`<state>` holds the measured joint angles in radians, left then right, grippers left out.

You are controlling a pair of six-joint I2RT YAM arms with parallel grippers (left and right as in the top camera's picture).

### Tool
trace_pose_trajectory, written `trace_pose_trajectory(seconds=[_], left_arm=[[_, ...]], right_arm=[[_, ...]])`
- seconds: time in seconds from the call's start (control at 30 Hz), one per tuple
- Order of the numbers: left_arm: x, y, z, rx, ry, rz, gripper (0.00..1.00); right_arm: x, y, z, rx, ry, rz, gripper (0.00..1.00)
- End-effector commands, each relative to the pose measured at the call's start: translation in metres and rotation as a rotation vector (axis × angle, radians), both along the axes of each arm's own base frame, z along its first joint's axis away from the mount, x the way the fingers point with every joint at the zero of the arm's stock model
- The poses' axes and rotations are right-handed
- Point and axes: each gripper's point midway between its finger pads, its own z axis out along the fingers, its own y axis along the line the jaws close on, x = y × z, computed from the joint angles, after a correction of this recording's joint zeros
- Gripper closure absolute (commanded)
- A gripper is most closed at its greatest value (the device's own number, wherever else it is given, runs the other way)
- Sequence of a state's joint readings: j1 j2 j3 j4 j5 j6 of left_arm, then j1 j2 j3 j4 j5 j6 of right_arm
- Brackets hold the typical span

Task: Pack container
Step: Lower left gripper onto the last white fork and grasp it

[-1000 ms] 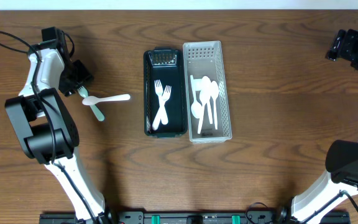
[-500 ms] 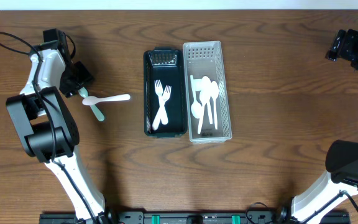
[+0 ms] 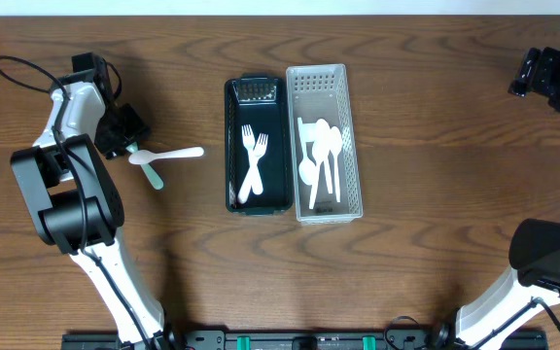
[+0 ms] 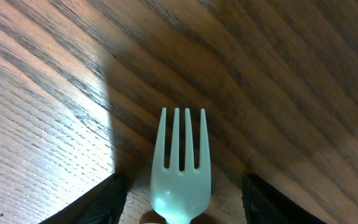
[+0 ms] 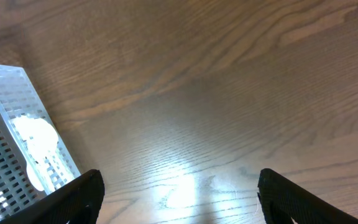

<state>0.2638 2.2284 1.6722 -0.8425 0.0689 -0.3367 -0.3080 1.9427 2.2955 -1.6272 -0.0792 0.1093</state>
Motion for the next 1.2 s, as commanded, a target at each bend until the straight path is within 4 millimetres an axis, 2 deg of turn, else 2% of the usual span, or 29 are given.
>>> trace_pose_trajectory(seconds=[0.0, 0.1, 0.3, 0.4, 0.7, 1.0, 1.17], left_arm=[[-0.002, -0.001, -0.007, -0.003, 0.015, -0.006, 0.38], [0.007, 0.001, 0.008, 0.010, -0.024, -0.031, 0.38], [0.027, -0.006, 0.067, 0.071, -0.157, -0.111, 0.38], [0.026, -0.003, 0.077, 0.095, -0.171, -0.096, 0.38], [0.008, 0.011, 0.055, 0.070, -0.112, 0.012, 0.38], [-0.005, 0.010, 0.009, 0.034, -0.014, 0.017, 0.37], [-0.007, 0.009, -0.007, 0.024, 0.015, 0.013, 0.37]], right_arm=[[0.000, 0.005, 0.007, -0.003, -0.019, 0.023, 0.18], [0.000, 0.005, 0.007, -0.003, -0.019, 0.023, 0.18], [0.000, 0.005, 0.007, -0.003, -0.020, 0.023, 0.18], [0.000, 0.005, 0.007, -0.003, -0.020, 0.023, 0.18], [-0.001, 0.005, 0.007, -0.002, -0.016, 0.023, 0.18], [-0.001, 0.005, 0.007, -0.001, -0.016, 0.023, 0.18], [-0.001, 0.005, 0.007, 0.000, -0.015, 0.023, 0.18]])
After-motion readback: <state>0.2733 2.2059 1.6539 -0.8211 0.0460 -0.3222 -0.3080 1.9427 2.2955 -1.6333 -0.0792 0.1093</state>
